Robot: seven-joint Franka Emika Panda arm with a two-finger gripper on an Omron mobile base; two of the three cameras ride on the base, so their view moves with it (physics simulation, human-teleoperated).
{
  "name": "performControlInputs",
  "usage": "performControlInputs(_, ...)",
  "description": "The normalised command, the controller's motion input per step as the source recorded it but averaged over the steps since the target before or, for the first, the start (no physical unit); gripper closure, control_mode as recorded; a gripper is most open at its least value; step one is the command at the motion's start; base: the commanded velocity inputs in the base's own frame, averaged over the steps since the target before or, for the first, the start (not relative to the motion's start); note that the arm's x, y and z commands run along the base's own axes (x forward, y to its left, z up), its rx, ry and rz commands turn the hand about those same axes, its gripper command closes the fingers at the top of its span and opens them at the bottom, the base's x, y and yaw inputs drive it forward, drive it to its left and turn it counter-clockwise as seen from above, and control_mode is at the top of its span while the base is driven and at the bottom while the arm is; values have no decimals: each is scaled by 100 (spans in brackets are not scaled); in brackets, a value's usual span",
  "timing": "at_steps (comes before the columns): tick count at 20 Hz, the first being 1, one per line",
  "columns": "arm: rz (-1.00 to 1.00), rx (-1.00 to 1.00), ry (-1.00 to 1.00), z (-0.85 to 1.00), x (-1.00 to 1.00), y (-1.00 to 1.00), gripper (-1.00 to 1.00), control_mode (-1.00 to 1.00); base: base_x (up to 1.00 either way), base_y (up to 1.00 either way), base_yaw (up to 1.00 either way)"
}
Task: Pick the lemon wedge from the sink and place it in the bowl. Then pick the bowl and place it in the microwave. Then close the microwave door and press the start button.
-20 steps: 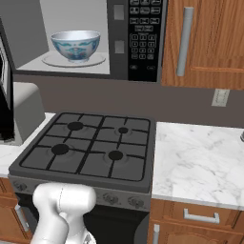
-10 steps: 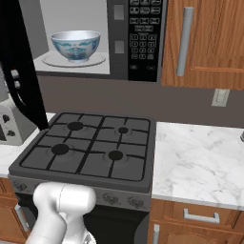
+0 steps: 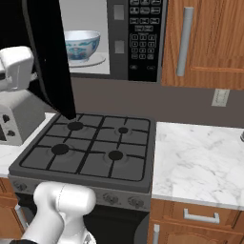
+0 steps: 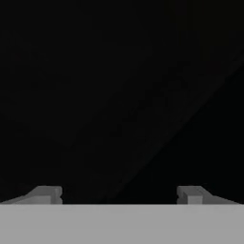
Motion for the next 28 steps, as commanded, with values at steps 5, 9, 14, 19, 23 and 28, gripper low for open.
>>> performControlInputs(5, 18, -2, 13, -26, 99, -13, -100, -100, 0, 0, 0)
performControlInputs(9, 30, -1, 18, -8, 95, -20, -100, -100, 0, 0, 0)
performControlInputs(14, 29, -4, 13, 0, 70, -9, -100, -100, 0, 0, 0)
performControlInputs(19, 30, -4, 8, 0, 53, -11, -100, -100, 0, 0, 0)
performControlInputs(23, 31, -6, 3, 0, 42, -13, -100, -100, 0, 0, 0)
performControlInputs(28, 29, -6, 1, 0, 28, -4, -100, -100, 0, 0, 0)
